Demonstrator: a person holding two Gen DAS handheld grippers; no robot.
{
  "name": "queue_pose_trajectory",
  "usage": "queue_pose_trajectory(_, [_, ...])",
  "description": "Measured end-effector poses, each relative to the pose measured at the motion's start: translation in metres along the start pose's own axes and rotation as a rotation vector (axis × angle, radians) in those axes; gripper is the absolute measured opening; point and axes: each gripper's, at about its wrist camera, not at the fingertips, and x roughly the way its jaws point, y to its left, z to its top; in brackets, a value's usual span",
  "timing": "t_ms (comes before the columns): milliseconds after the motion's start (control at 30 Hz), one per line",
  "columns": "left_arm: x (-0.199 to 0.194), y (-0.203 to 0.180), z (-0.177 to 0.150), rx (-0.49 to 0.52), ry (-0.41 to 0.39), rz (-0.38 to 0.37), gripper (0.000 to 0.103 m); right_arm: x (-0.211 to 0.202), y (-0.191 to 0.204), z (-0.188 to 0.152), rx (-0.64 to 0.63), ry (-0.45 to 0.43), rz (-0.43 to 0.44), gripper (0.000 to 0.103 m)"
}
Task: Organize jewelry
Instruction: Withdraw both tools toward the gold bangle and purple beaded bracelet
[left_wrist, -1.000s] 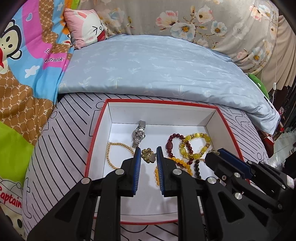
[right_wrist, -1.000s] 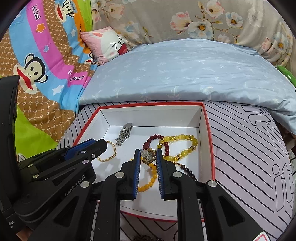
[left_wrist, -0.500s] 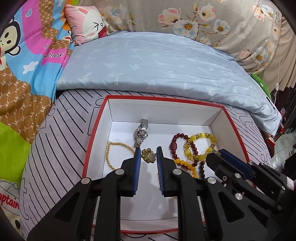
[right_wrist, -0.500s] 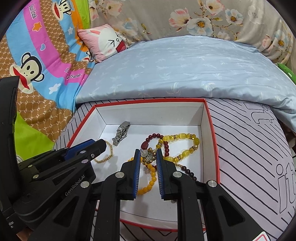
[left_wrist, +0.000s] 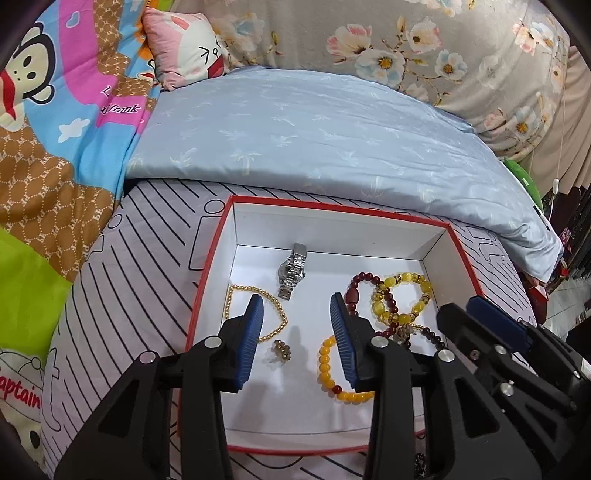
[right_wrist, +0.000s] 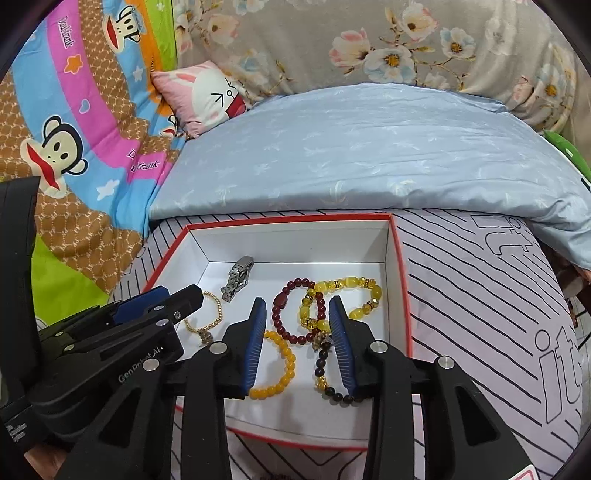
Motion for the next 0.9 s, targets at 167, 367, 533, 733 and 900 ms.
queue_pose_trajectory(167, [-0.017,0.000,-0.011,-0.003,-0.015,-0.001,0.043,-0.021,0.002,-0.014,-0.008,-0.015,-0.003,0.040])
queue_pose_trajectory(367, [-0.040,-0.003,-0.031,0.005,-0.022,-0.002,0.044,-0.041,-0.002,-0.035,0.005,-0.006,0.010,0.040])
queue_pose_trajectory(533, [-0.055,-0.003,-0.050,0.001,-0.012,-0.008,0.045,-0.058,-0.008,-0.058,0.017,0.009,0.005,0.040])
queue_pose_trajectory(733, [-0.069,-0.002,-0.078,-0.009,0.015,-0.012,0.045,-0.073,-0.012,-0.086,0.026,0.038,-0.009,0.040])
queue_pose_trajectory(900, [-0.076,-0.002,-0.097,-0.004,0.034,-0.010,0.045,-0.079,-0.013,-0.108,0.028,0.067,-0.016,0.040])
